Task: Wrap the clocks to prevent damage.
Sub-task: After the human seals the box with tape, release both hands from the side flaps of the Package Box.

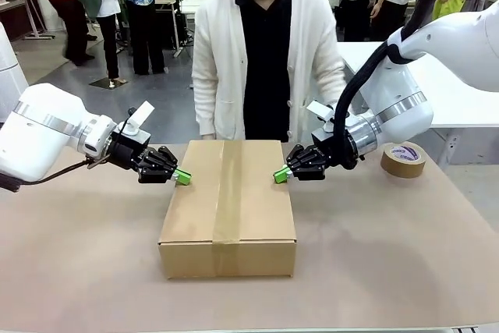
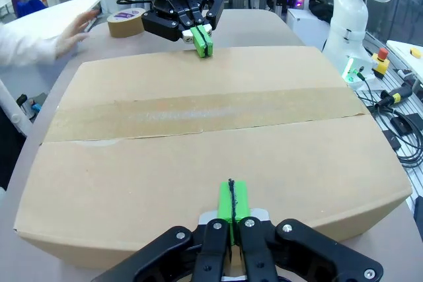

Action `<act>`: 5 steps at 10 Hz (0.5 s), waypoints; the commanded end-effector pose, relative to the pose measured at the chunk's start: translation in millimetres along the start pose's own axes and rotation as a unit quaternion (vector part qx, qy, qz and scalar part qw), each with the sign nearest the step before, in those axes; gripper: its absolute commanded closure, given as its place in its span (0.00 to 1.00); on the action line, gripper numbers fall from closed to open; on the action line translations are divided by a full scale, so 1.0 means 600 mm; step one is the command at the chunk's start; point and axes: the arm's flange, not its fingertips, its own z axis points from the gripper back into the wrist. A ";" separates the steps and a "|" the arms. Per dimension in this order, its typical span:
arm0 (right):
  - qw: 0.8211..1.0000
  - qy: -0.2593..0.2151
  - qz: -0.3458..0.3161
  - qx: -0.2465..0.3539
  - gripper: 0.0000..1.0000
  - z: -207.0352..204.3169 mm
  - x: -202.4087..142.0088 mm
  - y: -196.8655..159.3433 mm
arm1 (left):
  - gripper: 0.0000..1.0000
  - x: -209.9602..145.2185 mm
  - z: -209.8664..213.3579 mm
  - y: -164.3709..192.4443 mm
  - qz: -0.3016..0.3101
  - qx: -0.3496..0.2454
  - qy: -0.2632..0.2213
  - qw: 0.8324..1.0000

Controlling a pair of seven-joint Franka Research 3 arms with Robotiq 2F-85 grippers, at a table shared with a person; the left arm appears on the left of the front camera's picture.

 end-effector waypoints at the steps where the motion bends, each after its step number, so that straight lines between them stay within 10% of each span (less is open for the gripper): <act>1: 1.000 0.030 -0.006 0.009 0.99 0.015 0.046 0.021 | 1.00 0.053 0.019 0.002 0.006 -0.017 0.055 0.998; 5: 0.991 0.110 -0.058 -0.052 0.99 0.146 0.248 0.188 | 1.00 0.245 0.175 -0.072 0.017 -0.016 0.182 0.983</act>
